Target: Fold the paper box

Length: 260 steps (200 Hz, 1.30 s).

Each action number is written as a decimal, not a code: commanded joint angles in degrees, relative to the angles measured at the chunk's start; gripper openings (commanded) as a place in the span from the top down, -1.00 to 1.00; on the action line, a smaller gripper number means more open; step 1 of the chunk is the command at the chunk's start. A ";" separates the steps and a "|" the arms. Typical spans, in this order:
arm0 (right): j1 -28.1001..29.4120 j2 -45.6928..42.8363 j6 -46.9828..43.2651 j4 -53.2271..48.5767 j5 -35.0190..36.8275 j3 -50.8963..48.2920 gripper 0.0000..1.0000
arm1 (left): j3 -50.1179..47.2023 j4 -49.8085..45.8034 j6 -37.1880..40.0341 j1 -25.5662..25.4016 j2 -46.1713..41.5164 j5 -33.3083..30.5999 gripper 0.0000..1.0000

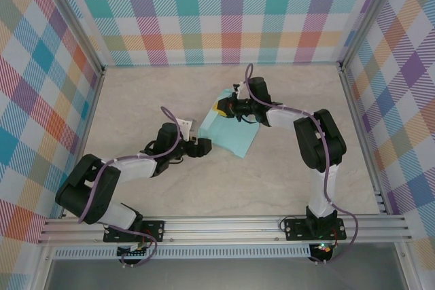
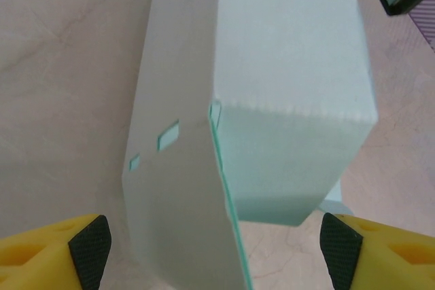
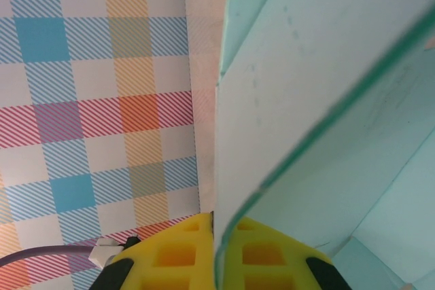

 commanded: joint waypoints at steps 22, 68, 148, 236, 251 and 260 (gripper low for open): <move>-0.61 0.21 -4.24 -0.33 -1.71 -1.01 1.00 | -4.23 1.53 -0.32 -0.73 -8.01 0.67 -0.67; -0.82 0.51 -4.87 -1.42 -3.24 -0.79 1.00 | -10.14 -2.92 3.46 -3.39 -20.08 -8.43 -1.00; -0.91 0.13 -8.67 -6.61 -4.80 0.87 1.00 | -10.38 14.54 13.13 -4.07 -3.19 -8.07 -1.00; -0.91 -0.94 -3.83 1.32 -4.01 -5.76 1.00 | -5.87 17.89 13.63 -6.33 2.79 -6.54 -0.83; -0.91 -1.11 -1.79 3.48 -3.44 -6.58 1.00 | -5.46 17.92 13.09 -6.60 2.97 -8.07 -0.81; -0.82 -1.33 -0.56 5.10 -3.00 -7.13 1.00 | -5.29 17.78 12.73 -6.69 2.77 -8.67 -0.76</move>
